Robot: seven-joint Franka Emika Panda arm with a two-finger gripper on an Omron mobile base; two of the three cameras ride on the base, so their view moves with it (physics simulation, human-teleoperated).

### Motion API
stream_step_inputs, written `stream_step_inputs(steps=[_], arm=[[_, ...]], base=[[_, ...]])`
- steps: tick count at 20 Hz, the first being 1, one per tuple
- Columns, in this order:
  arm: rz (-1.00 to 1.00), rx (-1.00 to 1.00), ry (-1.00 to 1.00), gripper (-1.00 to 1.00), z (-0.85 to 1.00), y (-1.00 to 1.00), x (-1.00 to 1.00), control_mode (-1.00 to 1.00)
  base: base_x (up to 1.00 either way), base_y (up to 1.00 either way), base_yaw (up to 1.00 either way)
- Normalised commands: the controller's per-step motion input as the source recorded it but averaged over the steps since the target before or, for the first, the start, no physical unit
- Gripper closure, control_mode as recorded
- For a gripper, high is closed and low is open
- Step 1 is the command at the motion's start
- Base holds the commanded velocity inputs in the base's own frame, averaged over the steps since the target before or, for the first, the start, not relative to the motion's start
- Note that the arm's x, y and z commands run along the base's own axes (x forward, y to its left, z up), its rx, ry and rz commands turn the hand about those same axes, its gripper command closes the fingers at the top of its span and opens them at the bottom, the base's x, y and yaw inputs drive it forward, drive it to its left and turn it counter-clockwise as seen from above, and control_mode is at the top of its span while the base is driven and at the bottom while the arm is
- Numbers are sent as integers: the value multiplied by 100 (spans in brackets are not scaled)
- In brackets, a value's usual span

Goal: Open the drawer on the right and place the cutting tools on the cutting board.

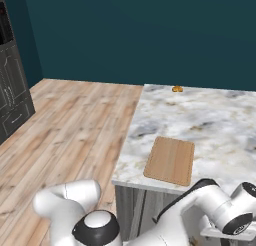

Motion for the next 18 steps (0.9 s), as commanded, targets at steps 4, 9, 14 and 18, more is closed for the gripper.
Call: stream_step_inputs(steps=[4, 9, 14, 18], arm=[[-22, -1, 0, -100, -45, 74, -1, -100], [-26, 0, 2, -100, -20, 53, 41, -100], [-23, -4, 13, -100, -1, 38, 78, -100], [-11, -4, 25, -100, -1, 18, 69, -100]], base=[[0, 0, 0], [0, 0, 0], [0, 0, 0], [0, 0, 0]])
